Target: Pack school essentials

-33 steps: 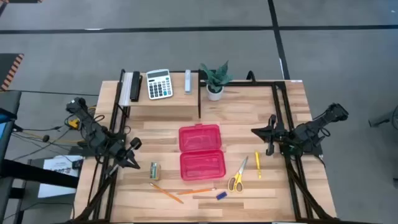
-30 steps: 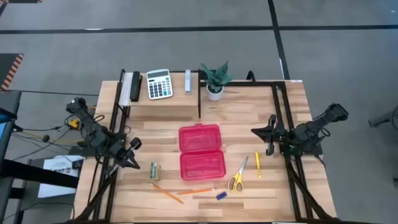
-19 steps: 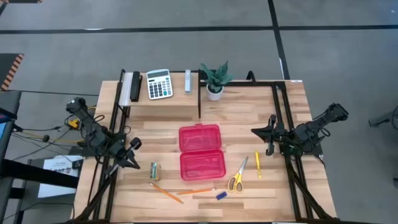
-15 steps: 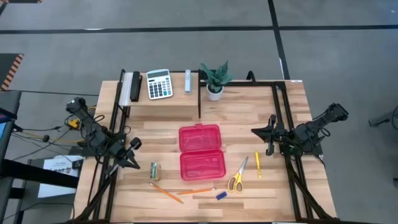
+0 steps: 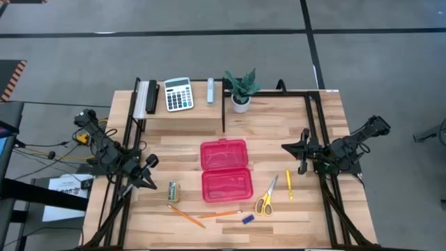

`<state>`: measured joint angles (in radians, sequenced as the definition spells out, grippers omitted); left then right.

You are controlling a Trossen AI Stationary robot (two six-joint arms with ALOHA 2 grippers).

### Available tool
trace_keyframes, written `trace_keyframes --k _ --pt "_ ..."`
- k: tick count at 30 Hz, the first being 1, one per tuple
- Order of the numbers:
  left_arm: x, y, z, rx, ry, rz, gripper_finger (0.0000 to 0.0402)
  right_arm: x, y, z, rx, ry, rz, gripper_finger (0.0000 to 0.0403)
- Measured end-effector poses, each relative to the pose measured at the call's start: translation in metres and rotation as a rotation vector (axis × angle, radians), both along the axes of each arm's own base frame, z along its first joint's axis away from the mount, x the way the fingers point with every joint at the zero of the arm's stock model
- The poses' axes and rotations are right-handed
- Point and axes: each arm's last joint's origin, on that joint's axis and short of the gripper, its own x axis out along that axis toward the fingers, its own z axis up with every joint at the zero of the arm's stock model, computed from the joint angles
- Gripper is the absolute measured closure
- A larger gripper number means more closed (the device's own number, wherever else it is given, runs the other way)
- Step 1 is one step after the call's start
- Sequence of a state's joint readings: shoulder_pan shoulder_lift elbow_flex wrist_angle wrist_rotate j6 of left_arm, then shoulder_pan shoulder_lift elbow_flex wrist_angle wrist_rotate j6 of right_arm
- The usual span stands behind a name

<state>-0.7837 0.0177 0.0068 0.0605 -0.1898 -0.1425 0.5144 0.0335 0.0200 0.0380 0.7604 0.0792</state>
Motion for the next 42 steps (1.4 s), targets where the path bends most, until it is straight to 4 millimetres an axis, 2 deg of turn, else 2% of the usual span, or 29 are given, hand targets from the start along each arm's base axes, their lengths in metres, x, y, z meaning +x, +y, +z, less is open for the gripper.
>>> trace_keyframes --k 7,14,18,25,33,37,42 --pt "0.000 0.000 0.000 0.001 -0.002 0.001 0.0401 0.000 0.000 0.000 -0.001 0.000 0.000 0.0386" --pt "0.001 0.001 0.001 -0.005 -0.005 0.044 0.0401 0.000 0.000 0.000 -0.142 0.035 -0.004 0.0387" --pt "0.001 0.003 0.002 -0.104 0.038 0.102 0.0401 0.000 0.000 0.000 -0.141 0.031 -0.004 0.0386" --pt "0.003 0.007 0.006 -0.214 0.051 0.227 0.0401 0.000 0.000 0.004 0.135 -0.071 0.003 0.0389" --pt "0.005 0.014 0.006 -0.242 0.042 0.501 0.0400 0.000 0.000 0.006 0.169 -0.101 0.005 0.0387" --pt "0.004 0.014 0.006 -0.266 0.050 0.479 0.0375 -0.001 0.000 0.011 0.217 -0.148 0.009 0.0388" --pt "0.005 0.012 0.006 -0.315 0.078 0.418 0.0291 -0.001 -0.001 0.011 0.219 -0.153 0.005 0.0384"
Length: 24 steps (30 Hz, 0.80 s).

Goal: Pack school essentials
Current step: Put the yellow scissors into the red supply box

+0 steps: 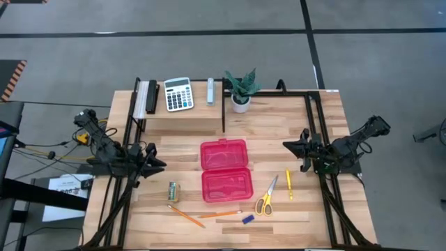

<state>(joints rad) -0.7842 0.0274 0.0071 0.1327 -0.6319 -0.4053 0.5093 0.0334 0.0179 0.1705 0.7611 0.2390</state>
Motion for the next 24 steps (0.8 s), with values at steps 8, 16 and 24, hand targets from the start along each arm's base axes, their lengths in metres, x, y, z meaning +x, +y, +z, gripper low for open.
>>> trace_keyframes --k 8,16,24 --pt "-0.001 0.001 0.024 -0.070 -0.066 -0.016 0.0129 -0.002 -0.003 0.013 0.070 -0.129 -0.017 0.0383" --pt "0.006 -0.008 0.072 0.005 -0.062 -0.035 0.0093 -0.007 -0.004 0.031 0.161 -0.229 0.022 0.0382" --pt "0.050 -0.046 0.110 0.184 0.099 0.127 0.0100 -0.010 0.001 0.039 0.169 -0.216 0.152 0.0381"
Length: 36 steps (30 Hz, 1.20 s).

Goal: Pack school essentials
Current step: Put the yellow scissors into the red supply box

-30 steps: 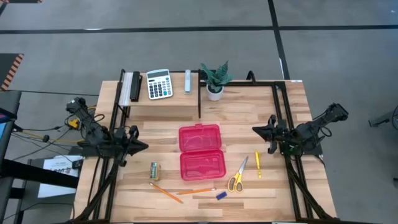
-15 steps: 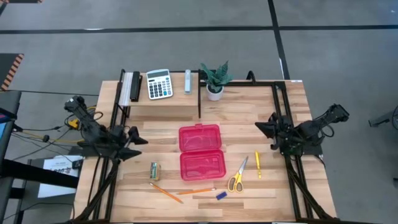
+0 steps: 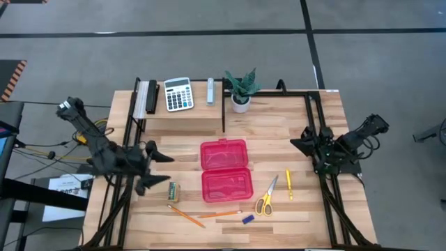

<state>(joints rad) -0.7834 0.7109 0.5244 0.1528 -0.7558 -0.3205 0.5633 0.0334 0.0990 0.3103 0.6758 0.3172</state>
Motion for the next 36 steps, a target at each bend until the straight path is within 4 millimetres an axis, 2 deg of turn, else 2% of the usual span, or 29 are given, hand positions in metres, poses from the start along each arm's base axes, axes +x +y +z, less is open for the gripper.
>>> trace_keyframes --k 9,15,21,25,32,36 --pt "0.059 -0.060 0.025 0.155 0.314 0.002 0.0100 -0.003 0.010 -0.003 -0.039 0.019 0.156 0.0381" --pt "0.087 -0.089 0.049 0.143 0.314 -0.049 0.0100 -0.002 0.015 -0.001 -0.029 0.042 0.212 0.0361" --pt "0.090 -0.093 0.059 0.131 0.294 -0.047 0.0100 0.014 0.028 0.001 -0.187 0.291 0.177 0.0320" --pt "0.089 -0.091 0.060 0.134 0.291 -0.033 0.0100 0.033 0.043 -0.011 -0.326 0.509 0.154 0.0280" --pt "0.089 -0.090 0.058 0.163 0.307 -0.016 0.0102 0.069 0.081 -0.022 -0.511 0.732 0.269 0.0199" --pt "0.089 -0.089 0.059 0.162 0.305 -0.010 0.0109 0.082 0.101 -0.027 -0.625 0.845 0.319 0.0178"
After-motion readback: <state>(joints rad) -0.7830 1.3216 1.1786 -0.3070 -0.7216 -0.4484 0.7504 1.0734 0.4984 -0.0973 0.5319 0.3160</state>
